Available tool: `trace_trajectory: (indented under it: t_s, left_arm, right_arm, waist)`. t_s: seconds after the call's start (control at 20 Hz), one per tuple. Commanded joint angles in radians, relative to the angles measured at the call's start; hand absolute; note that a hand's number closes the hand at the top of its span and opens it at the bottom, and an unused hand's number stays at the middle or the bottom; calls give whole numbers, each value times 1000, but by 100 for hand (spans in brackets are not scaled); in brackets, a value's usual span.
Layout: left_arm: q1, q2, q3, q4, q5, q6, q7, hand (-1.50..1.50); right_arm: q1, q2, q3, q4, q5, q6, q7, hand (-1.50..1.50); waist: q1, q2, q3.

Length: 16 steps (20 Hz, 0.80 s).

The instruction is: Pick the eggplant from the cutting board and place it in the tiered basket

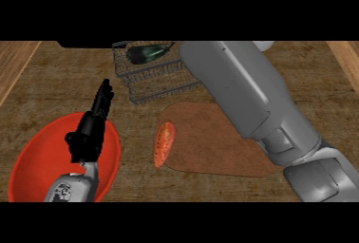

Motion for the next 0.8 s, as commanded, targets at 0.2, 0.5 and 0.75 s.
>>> trace_trajectory:
  t_s: [0.2, 0.5, 0.75]
  left_arm:
    - [19, 16, 46, 30, 16, 4, -5, 0]
    - [19, 39, 72, 16, 19, 4, -6, 0]
    - [90, 18, 51, -30, 16, 15, -34, 0]
  right_arm:
    - [204, -110, -78, -286, -37, -50, 102, -150]
    - [496, -246, -147, -626, -161, 42, 29, -150]
    - [809, -322, -175, -952, -260, 101, -18, -150]
  waist:
    - [-67, -20, 2]
    - [-89, -23, 3]
    - [-88, -23, 3]
